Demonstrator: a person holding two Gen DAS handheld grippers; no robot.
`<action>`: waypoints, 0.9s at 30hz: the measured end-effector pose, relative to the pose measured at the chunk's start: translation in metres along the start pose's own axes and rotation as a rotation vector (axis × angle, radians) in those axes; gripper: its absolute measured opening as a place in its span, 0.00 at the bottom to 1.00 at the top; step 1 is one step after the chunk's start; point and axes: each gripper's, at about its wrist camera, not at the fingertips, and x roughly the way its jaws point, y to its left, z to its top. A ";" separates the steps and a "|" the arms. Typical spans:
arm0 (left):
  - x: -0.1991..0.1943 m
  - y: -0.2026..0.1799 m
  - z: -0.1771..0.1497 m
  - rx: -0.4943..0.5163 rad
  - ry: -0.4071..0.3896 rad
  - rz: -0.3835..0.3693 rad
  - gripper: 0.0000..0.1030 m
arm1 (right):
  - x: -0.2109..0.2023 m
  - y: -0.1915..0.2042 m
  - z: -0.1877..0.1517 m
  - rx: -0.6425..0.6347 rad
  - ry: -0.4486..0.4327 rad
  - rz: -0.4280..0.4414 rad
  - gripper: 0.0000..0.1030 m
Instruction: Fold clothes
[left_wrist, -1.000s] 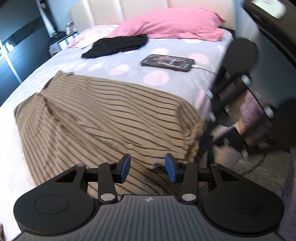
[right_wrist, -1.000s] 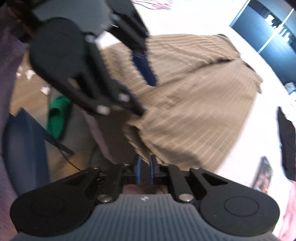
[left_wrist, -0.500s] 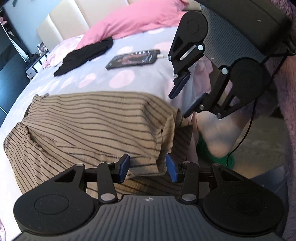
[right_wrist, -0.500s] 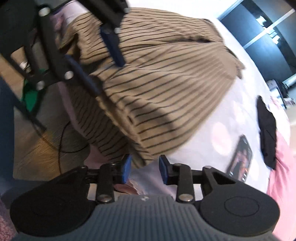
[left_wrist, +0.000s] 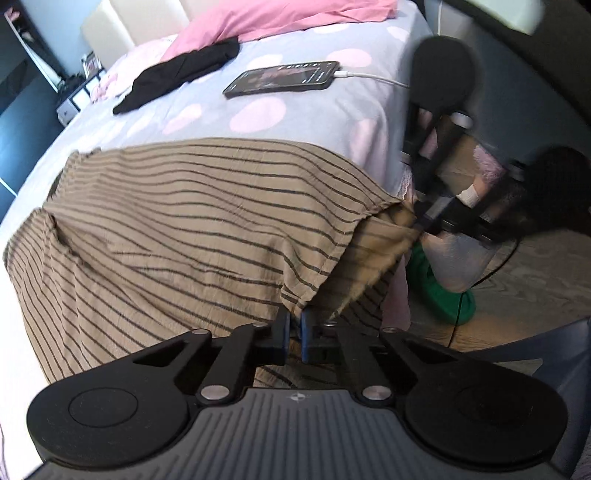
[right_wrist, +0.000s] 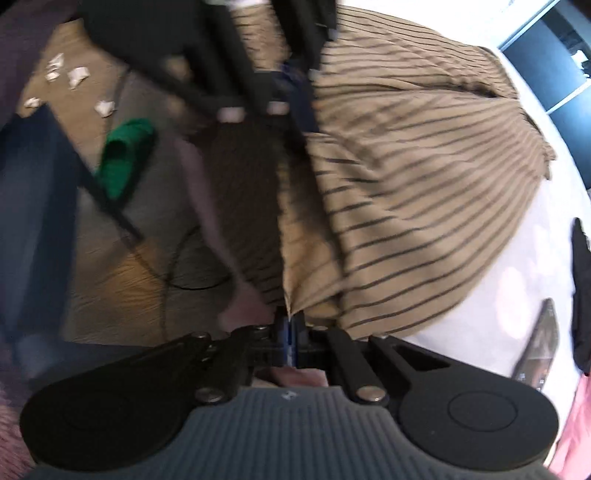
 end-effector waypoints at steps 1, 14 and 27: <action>0.001 0.001 0.000 -0.005 0.008 -0.012 0.01 | 0.000 0.002 -0.001 0.002 0.009 0.010 0.02; 0.012 -0.005 -0.011 -0.033 0.154 -0.138 0.00 | -0.006 0.015 -0.008 0.036 0.097 0.159 0.03; -0.047 0.040 -0.045 -0.355 0.064 -0.003 0.23 | -0.034 -0.038 -0.002 0.258 -0.009 0.039 0.05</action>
